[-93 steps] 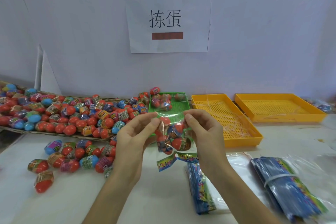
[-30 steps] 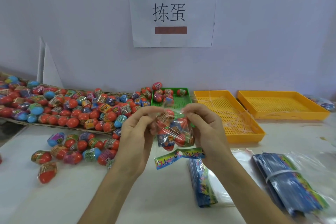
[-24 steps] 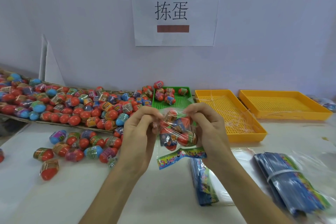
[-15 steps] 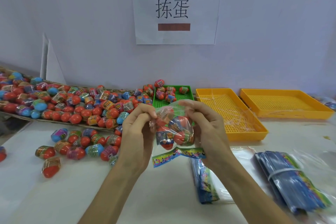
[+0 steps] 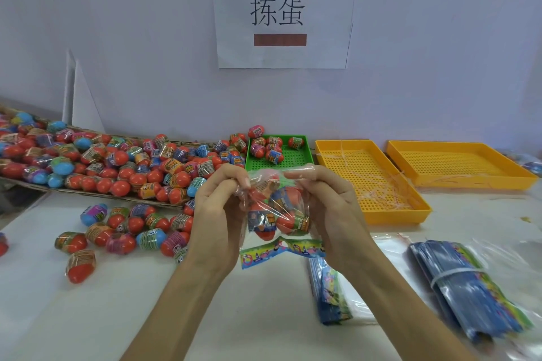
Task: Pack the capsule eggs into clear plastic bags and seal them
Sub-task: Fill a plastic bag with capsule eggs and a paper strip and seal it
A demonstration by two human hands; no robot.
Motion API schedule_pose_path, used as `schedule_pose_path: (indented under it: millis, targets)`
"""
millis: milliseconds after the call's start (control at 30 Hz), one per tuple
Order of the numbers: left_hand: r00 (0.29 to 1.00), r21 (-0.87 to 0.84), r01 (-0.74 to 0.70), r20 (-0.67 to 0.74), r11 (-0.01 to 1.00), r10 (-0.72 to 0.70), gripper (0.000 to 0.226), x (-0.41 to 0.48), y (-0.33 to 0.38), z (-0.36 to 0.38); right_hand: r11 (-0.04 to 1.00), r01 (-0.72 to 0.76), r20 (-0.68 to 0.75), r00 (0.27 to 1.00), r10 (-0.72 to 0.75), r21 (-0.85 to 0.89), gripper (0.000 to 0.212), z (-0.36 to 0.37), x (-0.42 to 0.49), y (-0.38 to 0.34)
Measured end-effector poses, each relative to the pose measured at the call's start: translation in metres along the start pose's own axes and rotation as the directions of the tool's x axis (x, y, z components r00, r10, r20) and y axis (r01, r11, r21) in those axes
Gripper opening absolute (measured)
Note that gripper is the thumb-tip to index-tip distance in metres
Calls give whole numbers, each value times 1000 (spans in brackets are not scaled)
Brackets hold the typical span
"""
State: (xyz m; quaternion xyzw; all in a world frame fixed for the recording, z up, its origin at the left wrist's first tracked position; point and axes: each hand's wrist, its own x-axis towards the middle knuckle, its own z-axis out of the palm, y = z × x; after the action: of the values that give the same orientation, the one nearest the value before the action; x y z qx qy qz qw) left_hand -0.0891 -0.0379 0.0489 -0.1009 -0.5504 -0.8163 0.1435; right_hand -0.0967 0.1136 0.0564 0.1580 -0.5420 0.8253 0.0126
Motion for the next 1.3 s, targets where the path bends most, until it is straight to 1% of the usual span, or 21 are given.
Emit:
schedule_pose_path:
  millis: [167, 300, 400, 500, 567, 633, 700, 767, 867, 933, 1000, 1033, 1100, 1167, 1233, 1300]
  targets:
    - [999, -8, -38, 28, 999, 38, 30, 0, -1, 0, 1000, 4, 57, 998, -5, 14, 52, -1, 0, -1]
    - [998, -19, -47, 35, 999, 48, 39, 0, -2, 0, 999, -6, 33, 999, 7, -34, 50, -2, 1, 1]
    - [999, -21, -48, 20, 999, 48, 39, 0, -1, -1, 999, -21, 9, 1000, 21, -36, 43, 0, 1, 2]
    - [1000, -43, -14, 6, 999, 14, 52, 1, -1, -2, 999, -51, 18, 999, 51, -6, 40, 1, 0, -1]
    - [1000, -72, -1, 15, 997, 2, 56, 1, -2, -2, 997, -72, 27, 997, 71, 14, 42, 0, 0, -4]
    - [1000, -96, 0, 25, 995, 2, 52, 1, -1, 0, 995, -87, 32, 996, 86, 37, 44, 0, -1, -6]
    - [999, -106, -11, 50, 994, 17, 41, 0, 1, 1, 994, -95, 27, 995, 94, 45, 46, 0, -1, -6]
    - [996, -96, -20, 79, 995, 28, 35, -1, 1, 1, 992, -117, 17, 993, 116, 46, 45, 0, -2, -4]
    - [998, -84, -18, 52, 996, 22, 45, -2, -2, 0, 990, -130, -10, 991, 131, 61, 43, -1, -1, 0]
    - [1000, -61, -20, -3, 998, 20, 53, -2, -4, 0, 993, -100, 18, 995, 99, 67, 37, -2, -2, -2]
    - [999, -46, -14, -38, 999, 12, 55, 0, -3, 1, 987, -97, 96, 992, 85, 125, 22, -3, -2, -4]
    - [999, -41, -13, -44, 999, 11, 55, 0, -3, 1, 987, -97, 124, 989, 82, 127, 17, -4, -2, -5]
    - [999, -44, -12, -42, 999, 10, 54, 1, -3, 1, 997, -67, 111, 992, 64, 24, 4, -5, -2, -3]
    - [999, -52, -10, -42, 999, 8, 52, 1, -2, 1, 996, -29, 50, 998, 34, -86, 6, -5, 0, 0]
    - [998, -41, -5, -69, 999, 2, 52, 1, -1, -1, 978, 67, -16, 997, -72, -196, 8, -6, 3, 2]
    - [997, -34, 26, -68, 999, -28, 51, 2, 1, -1, 940, 194, -32, 977, -211, -281, 13, -8, 4, 1]
